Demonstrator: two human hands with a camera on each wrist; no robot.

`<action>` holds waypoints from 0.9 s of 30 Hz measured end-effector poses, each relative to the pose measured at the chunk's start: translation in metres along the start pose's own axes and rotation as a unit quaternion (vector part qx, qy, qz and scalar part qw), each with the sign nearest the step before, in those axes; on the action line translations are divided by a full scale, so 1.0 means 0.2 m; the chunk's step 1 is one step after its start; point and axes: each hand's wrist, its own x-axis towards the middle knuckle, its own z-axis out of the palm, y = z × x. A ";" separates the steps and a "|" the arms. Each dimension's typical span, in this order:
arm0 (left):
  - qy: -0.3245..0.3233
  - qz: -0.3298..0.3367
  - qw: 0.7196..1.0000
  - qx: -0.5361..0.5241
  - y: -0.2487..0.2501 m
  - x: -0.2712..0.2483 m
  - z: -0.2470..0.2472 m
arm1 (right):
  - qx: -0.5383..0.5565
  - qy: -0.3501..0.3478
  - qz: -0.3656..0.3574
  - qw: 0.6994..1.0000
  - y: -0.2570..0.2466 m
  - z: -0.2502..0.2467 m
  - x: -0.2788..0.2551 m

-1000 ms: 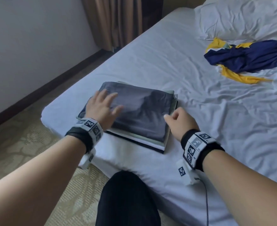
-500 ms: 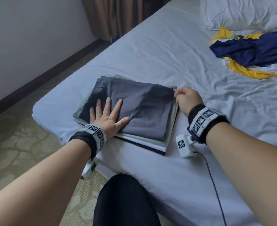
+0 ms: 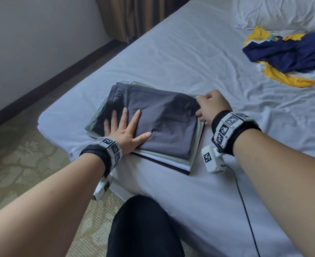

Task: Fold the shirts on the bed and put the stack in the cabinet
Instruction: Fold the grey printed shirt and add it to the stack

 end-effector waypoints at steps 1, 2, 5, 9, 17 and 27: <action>-0.001 -0.001 1.000 0.000 0.00 0.00 0.00 | 0.014 -0.007 0.000 1.000 -0.01 0.01 0.00; -0.001 -0.002 1.000 0.000 0.00 0.00 0.00 | 0.023 -0.011 -0.001 1.000 -0.03 0.01 0.01; -0.003 -0.002 1.000 -0.001 0.00 0.00 0.00 | 0.022 0.005 0.002 1.000 -0.06 0.00 0.05; -0.004 -0.004 1.000 -0.002 0.00 0.00 0.01 | 0.062 -0.040 0.042 0.996 -0.08 -0.01 0.05; -0.002 -0.003 1.000 0.001 0.00 0.01 0.01 | 0.011 -0.082 -0.022 0.996 -0.06 0.01 0.00; 0.002 -0.003 1.000 -0.006 0.00 0.01 0.02 | 0.206 -0.089 0.008 0.974 -0.14 0.01 -0.01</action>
